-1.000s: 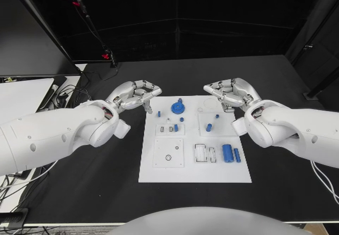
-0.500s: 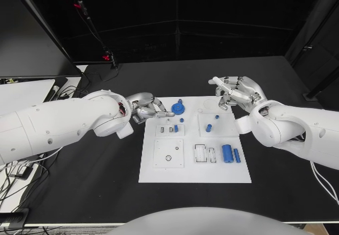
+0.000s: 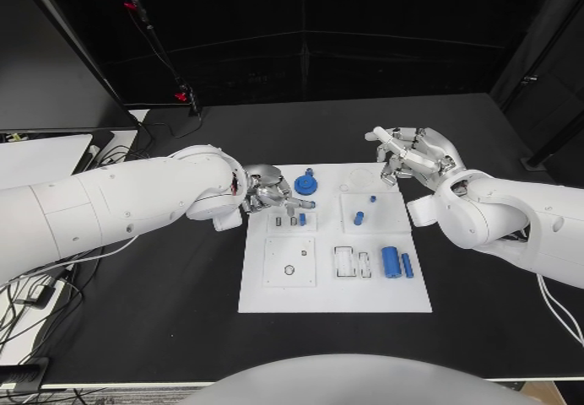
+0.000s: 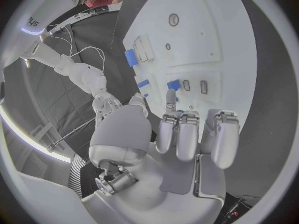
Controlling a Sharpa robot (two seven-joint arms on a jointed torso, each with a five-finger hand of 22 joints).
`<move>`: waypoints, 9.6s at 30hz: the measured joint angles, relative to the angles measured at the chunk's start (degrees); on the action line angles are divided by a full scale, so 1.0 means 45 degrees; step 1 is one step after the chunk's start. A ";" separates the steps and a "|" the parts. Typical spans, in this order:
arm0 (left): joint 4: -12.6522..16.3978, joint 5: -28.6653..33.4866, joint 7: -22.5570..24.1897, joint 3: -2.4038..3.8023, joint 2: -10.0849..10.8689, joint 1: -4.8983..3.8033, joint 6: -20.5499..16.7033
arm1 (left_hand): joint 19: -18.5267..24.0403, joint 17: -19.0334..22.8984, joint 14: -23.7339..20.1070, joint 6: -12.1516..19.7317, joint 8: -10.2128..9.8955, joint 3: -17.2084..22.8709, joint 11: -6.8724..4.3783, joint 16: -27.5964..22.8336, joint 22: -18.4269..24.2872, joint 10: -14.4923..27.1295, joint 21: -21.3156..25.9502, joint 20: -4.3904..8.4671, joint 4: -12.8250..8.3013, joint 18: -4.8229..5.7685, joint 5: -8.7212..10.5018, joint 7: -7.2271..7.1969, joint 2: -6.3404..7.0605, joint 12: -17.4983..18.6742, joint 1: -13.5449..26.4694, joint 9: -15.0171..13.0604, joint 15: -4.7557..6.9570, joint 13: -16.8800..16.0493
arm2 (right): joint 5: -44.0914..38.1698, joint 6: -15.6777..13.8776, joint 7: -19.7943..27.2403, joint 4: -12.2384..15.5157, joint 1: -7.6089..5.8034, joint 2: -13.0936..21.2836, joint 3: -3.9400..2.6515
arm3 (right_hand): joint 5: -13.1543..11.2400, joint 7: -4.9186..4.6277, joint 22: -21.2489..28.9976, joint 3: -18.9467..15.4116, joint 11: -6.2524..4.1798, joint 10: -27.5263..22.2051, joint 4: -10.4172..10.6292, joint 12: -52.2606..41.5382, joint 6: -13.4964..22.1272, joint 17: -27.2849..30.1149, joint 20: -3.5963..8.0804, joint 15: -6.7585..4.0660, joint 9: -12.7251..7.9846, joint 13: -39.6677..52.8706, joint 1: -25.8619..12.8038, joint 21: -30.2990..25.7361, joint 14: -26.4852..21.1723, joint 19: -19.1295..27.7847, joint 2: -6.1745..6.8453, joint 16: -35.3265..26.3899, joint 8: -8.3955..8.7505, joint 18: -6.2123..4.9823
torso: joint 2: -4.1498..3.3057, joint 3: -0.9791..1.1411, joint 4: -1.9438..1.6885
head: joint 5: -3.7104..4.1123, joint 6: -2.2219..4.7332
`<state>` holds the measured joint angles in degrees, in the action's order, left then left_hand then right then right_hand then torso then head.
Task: Assemble the parts on the task board
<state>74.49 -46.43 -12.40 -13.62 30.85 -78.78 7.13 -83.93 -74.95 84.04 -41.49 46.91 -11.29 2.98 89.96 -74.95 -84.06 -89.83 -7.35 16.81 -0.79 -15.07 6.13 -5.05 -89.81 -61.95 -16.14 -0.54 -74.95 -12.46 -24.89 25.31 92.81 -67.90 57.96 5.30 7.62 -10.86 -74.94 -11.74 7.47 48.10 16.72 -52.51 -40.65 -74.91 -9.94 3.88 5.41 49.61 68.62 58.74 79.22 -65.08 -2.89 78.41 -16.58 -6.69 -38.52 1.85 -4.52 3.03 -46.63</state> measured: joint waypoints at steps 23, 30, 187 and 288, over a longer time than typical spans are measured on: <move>-0.1167 -0.0738 -0.1941 0.0003 -0.1506 0.0114 0.1201 | -0.0044 0.0003 0.0009 -0.0597 0.0965 -0.0887 -0.0491 0.0000 0.0002 -0.0013 0.0000 0.0410 -0.0022 -0.0001 0.0295 -0.0595 -0.0595 0.0001 0.0341 -0.2246 0.0449 0.0004 | 0.0066 0.0105 -0.0086 -0.0174 0.0029 0.0006 0.0007 | 0.0340 0.0163 0.0003 -0.0708 0.0159 0.7314 -0.0030 -0.7306 0.1073 0.0001 -0.0138 0.0144 -0.0021 0.5607 -0.0199 0.6376 0.1047 -0.4151 -0.0307 0.2544 -0.2162 0.1209 | 0.0026 0.0035 -0.0040 | -0.0012 -0.0132; -0.1367 -0.1001 -0.2255 0.0003 -0.1594 0.0119 0.1207 | 0.0001 0.0004 -0.0033 -0.0616 0.0965 -0.0908 -0.0535 0.0000 0.0003 0.0031 0.0000 0.0454 -0.0001 -0.0003 0.0295 -0.0613 -0.0651 0.0001 0.0396 -0.2405 0.0491 0.0004 | 0.0067 0.0110 -0.0188 -0.0238 0.0039 -0.0015 0.0009 | 0.0404 0.0159 0.0004 -0.0711 0.0183 0.7830 -0.0026 -0.7643 0.1160 0.0001 -0.0184 0.0195 -0.0061 0.5631 -0.0199 0.6517 0.1059 -0.4197 -0.0306 0.2544 -0.2329 0.1207 | 0.0038 0.0043 -0.0042 | -0.0001 -0.0133; -0.2312 -0.0413 -0.1206 0.0012 -0.1641 0.0156 0.1931 | -0.0044 0.0010 0.0006 -0.2779 -0.3891 0.3605 -0.0897 -0.0001 0.0011 0.0077 0.0001 0.0862 0.0766 -0.0002 -0.3642 -0.0623 0.0114 -0.0038 -0.3761 -0.5692 0.0903 -0.0029 | -0.0238 -0.0015 -0.2025 -0.0699 0.0316 -0.0249 0.0114 | 0.0404 0.0246 0.0007 -0.0848 0.0368 0.7870 -0.0030 -0.7842 0.1610 0.0001 -0.0321 0.0299 -0.0217 0.5625 -0.0369 0.6169 0.1071 -0.4237 -0.0570 0.2543 -0.2671 0.1199 | 0.0065 0.0063 -0.0057 | 0.0425 -0.0024; -0.3321 0.0088 -0.1797 0.0057 -0.2290 0.0496 0.2548 | -0.0044 0.0010 0.0012 -0.2844 -0.4185 0.3903 -0.0804 -0.0001 0.0007 0.0121 0.0001 0.0860 0.0785 -0.0002 -0.3644 -0.0556 0.0121 -0.0075 -0.3767 -0.5984 0.0892 -0.0021 | -0.0238 0.0009 -0.1859 -0.0661 0.0358 -0.0289 0.0126 | 0.0548 0.0222 0.0007 -0.0880 0.0364 0.7781 0.0004 -0.7791 0.1768 0.0000 -0.0367 0.0345 -0.0242 0.5624 -0.0320 0.6064 0.1025 -0.4189 -0.0619 0.2544 -0.2822 0.1201 | 0.0056 0.0051 -0.0035 | 0.0422 -0.0341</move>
<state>59.55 -46.03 -20.49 -13.37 20.54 -76.54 18.60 -84.13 -74.90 84.09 -54.29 28.08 6.27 -0.63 89.95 -74.92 -83.51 -89.82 -3.47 20.34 -0.80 -31.47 3.63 -4.50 -90.14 -78.90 -43.06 3.47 -75.04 -13.53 -24.85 16.94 89.83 -66.29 56.65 5.87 10.09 -9.86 -74.91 -15.70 9.11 83.12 16.74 -87.57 -32.70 -74.91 -11.59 5.43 4.32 74.92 67.19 86.03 83.83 -83.93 -5.67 89.86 -29.28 -1.29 -38.27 2.08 -4.68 4.93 -48.16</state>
